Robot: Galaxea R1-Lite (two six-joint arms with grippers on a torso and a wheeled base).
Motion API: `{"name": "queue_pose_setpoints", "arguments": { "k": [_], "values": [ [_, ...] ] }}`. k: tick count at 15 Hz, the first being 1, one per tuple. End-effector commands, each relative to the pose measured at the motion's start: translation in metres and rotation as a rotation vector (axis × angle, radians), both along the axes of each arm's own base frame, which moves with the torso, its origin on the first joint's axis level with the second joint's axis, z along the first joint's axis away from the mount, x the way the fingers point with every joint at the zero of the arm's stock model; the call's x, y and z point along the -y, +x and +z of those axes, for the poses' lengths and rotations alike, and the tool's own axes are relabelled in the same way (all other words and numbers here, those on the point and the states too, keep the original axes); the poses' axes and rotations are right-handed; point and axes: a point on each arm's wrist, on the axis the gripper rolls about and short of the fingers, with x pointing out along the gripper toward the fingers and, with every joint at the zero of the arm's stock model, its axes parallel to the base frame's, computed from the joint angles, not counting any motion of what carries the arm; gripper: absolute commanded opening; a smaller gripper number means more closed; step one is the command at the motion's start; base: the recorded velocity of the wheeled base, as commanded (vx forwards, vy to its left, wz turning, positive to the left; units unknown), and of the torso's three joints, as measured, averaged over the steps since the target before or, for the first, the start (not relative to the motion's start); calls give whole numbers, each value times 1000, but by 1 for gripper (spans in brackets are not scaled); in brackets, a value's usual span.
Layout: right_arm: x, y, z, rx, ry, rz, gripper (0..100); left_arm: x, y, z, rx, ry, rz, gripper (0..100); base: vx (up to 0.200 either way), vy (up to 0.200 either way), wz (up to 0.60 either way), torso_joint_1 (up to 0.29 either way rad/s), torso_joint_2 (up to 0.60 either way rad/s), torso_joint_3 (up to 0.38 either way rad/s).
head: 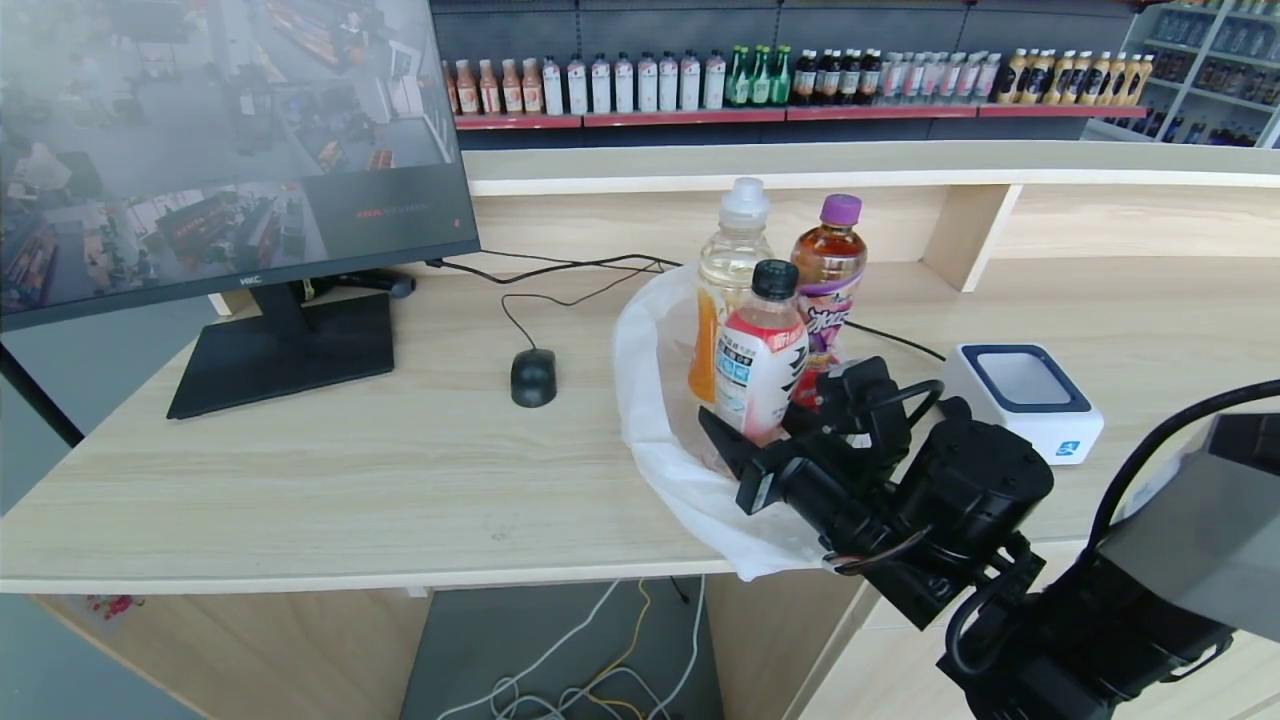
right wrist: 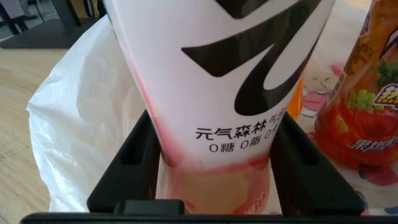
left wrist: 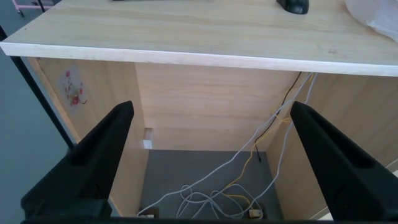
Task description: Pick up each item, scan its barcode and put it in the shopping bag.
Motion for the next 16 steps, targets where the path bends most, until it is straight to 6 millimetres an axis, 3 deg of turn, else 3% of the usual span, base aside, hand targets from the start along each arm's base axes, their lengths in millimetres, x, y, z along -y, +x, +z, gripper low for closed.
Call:
{"name": "queue_pose_setpoints", "arguments": {
  "k": [1, 4, 5, 16],
  "values": [
    [-1, 0, -2, -8, -6, 3, 0, 0, 0, 0, 0, 0, 0, 100, 0, 0, 0, 0, 0, 0],
    [0, 0, -3, -18, 4, 3, 0, 0, 0, 0, 0, 0, 0, 100, 0, 0, 0, 0, 0, 0],
    [0, 0, -3, -23, 12, 4, 100, 0, 0, 0, 0, 0, 0, 100, 0, 0, 0, 0, 0, 0],
    [11, -15, 21, 14, 59, 8, 100, 0, 0, 0, 0, 1, 0, 100, 0, 0, 0, 0, 0, 0]
  ]
}}
